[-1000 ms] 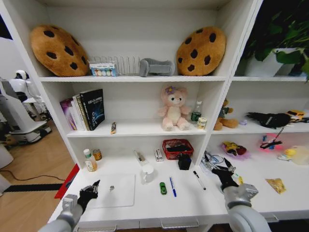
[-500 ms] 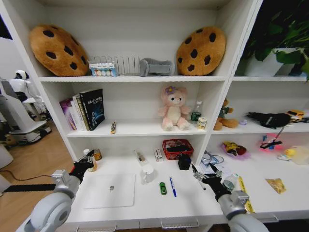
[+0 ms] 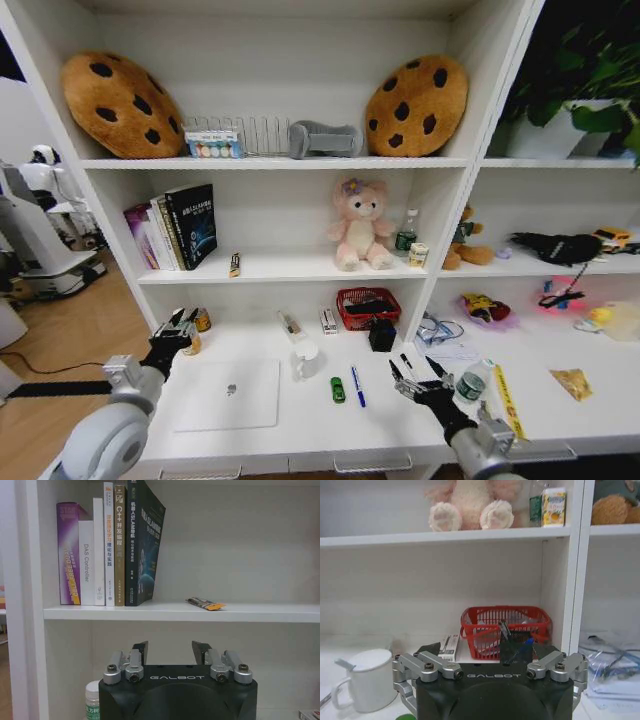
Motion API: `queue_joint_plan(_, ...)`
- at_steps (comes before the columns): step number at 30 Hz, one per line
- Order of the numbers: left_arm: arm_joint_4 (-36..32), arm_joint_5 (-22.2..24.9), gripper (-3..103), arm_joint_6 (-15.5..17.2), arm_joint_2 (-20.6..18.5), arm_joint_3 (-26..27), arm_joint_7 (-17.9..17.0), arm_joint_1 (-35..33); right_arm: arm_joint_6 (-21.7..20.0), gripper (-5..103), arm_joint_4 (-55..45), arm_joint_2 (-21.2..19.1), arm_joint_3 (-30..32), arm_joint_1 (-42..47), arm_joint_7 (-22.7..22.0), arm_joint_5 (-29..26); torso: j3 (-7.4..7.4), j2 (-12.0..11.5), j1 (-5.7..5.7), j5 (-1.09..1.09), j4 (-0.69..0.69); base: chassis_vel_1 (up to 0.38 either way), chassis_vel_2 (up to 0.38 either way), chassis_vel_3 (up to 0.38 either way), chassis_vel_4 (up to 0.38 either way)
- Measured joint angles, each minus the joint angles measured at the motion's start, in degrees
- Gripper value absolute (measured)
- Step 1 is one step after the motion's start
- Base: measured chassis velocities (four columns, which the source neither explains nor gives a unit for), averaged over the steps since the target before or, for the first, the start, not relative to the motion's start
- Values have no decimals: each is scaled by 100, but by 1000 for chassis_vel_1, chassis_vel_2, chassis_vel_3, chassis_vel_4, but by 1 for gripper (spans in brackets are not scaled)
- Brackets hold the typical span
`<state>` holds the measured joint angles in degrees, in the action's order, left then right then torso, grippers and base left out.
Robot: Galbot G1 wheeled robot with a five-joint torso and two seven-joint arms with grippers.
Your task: Organize the objects on the table.
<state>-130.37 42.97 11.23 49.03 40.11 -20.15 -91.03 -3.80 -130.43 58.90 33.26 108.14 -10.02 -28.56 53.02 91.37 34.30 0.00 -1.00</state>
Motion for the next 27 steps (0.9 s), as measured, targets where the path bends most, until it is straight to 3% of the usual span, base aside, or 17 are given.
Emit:
queue_joint_plan(3,-15,-2,56,0,-7,0,2,-13,-23,100,54,-5,-110,-19,-12,7,0,0,0,0,0,0,0,0,0)
queue_joint_plan(5,-31,-13,67,0,-16,-7,6,-40,-64,100,199,-59,-312,-131,-26,26,0,0,-1,0,-2,0,0,0,0)
queue_joint_plan(6,-31,-13,67,0,-16,-7,6,-40,-64,100,199,-59,-312,-131,-26,26,0,0,-1,0,-2,0,0,0,0)
queue_joint_plan(8,-31,-64,78,0,-23,-18,10,-92,-144,100,350,-159,-505,-319,-50,0,0,0,-1,0,1,0,0,0,0)
queue_joint_plan(9,-31,-64,78,0,-23,-18,10,-92,-144,100,350,-159,-505,-319,-50,0,0,0,-1,0,1,0,0,0,0)
queue_joint_plan(14,26,-72,97,0,-138,-108,34,-53,-281,100,686,-226,-927,-703,-211,-60,0,0,-1,-1,-1,0,0,0,0)
queue_joint_plan(27,179,-46,100,7,-296,-213,125,-29,-271,100,1208,-224,-1722,-1484,-236,-88,1,0,0,0,-1,0,0,0,0)
